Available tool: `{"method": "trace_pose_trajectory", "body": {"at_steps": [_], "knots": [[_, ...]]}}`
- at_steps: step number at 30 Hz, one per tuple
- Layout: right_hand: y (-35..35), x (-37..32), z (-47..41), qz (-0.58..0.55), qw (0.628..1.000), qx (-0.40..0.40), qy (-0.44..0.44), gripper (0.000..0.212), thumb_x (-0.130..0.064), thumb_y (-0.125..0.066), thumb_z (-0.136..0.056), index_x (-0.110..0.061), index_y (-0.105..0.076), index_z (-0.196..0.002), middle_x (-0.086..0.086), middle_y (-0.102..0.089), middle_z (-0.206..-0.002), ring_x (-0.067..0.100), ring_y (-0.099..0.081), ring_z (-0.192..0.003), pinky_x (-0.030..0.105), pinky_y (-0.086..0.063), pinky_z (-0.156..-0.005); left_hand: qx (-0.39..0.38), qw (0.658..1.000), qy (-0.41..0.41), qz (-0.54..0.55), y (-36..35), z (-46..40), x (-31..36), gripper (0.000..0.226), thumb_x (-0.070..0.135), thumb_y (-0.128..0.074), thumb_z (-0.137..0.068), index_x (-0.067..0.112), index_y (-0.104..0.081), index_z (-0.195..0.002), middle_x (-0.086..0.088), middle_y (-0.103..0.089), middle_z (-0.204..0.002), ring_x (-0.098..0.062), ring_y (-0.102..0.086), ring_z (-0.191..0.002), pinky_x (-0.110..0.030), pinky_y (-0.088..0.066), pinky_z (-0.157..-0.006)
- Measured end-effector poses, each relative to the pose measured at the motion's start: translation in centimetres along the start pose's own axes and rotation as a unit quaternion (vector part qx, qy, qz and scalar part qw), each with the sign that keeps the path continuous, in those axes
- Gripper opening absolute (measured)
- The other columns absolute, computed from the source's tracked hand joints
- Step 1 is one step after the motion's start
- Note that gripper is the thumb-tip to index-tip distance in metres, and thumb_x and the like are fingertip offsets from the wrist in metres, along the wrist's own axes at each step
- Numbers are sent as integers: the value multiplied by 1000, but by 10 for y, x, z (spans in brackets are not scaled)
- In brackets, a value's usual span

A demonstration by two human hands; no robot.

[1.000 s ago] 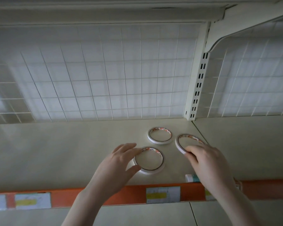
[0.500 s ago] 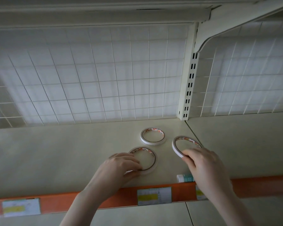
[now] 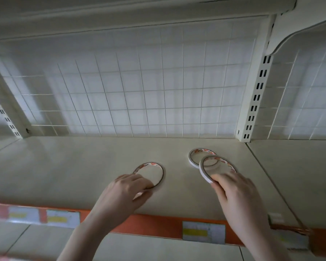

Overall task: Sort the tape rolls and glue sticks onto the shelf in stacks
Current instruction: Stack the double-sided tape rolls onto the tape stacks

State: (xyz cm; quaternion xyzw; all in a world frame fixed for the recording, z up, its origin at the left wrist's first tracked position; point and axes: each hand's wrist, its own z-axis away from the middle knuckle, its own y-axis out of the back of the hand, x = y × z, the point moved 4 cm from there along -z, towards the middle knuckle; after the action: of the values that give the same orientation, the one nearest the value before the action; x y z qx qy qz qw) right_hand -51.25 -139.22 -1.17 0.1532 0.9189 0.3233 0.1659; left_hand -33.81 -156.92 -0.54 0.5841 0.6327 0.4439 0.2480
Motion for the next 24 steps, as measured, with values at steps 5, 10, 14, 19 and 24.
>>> {"method": "trace_pose_trajectory", "body": {"at_steps": [5,10,14,19,24], "knots": [[-19,-56,-16,-15,998,14,51,6,-17,-62,-73,-16,-67,-76,-2,-59,-68,25,-59,-63,34,-46,-59,41,998,23,-33,44,26,-37,13,42,-49,-82,33,-57,-86,16,-61,-76,-8,-59,-66,-20,-41,-62],[-56,-140,-29,-39,995,16,87,7,-18,-63,-69,-15,-67,-75,-1,-60,-69,26,-61,-67,31,-32,-66,77,994,42,-71,96,71,-96,12,43,-47,-83,35,-52,-90,16,-60,-76,-9,-59,-67,-20,-41,-62],[-92,-228,-40,-69,991,12,112,9,-17,-64,-67,-16,-66,-75,-2,-61,-70,26,-62,-67,31,-32,-66,98,988,55,-101,148,117,-159,12,41,-48,-82,33,-54,-88,15,-61,-75,-11,-59,-65,-17,-39,-61],[-135,-352,-56,-109,986,22,125,10,-16,-62,-68,-16,-67,-76,-1,-60,-68,27,-62,-65,31,-32,-65,114,983,68,-129,220,184,-246,14,41,-48,-84,33,-51,-95,13,-63,-79,-15,-63,-70,-30,-52,-62],[-181,-469,-71,-162,974,-11,156,9,-17,-59,-75,-17,-67,-78,-1,-61,-72,28,-63,-72,31,-32,-66,121,970,99,-185,290,250,-319,13,38,-51,-85,30,-60,-90,11,-64,-78,-15,-63,-69,-29,-48,-63]]}}
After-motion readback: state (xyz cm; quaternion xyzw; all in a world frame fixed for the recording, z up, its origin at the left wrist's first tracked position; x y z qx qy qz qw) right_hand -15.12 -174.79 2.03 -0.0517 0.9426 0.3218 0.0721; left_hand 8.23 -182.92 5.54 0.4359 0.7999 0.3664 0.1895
